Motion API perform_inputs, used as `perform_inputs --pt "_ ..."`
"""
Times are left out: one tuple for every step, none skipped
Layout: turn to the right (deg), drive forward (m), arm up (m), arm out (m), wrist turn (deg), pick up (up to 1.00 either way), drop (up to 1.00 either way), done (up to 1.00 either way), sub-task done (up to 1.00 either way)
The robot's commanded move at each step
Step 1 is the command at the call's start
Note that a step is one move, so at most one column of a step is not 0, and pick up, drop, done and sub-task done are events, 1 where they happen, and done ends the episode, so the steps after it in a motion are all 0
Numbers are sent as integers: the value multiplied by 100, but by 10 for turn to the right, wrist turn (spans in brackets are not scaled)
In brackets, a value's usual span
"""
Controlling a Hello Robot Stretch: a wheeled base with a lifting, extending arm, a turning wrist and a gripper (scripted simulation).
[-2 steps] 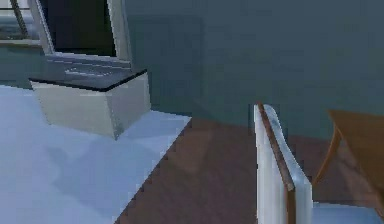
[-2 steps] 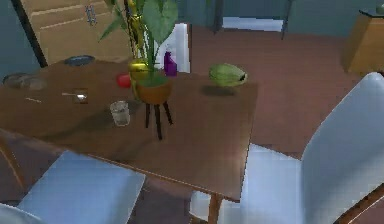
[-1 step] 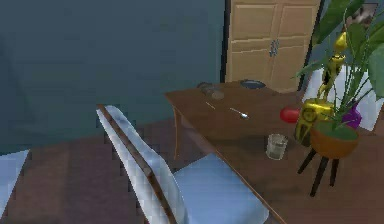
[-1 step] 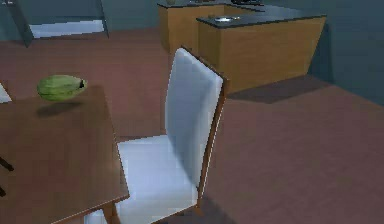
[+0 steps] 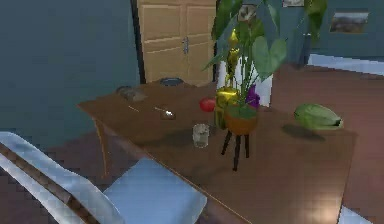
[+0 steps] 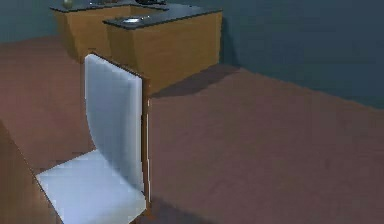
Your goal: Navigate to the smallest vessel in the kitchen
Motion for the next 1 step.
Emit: perform_inputs --pt "0 0 0 0 0 0 0 100 0"
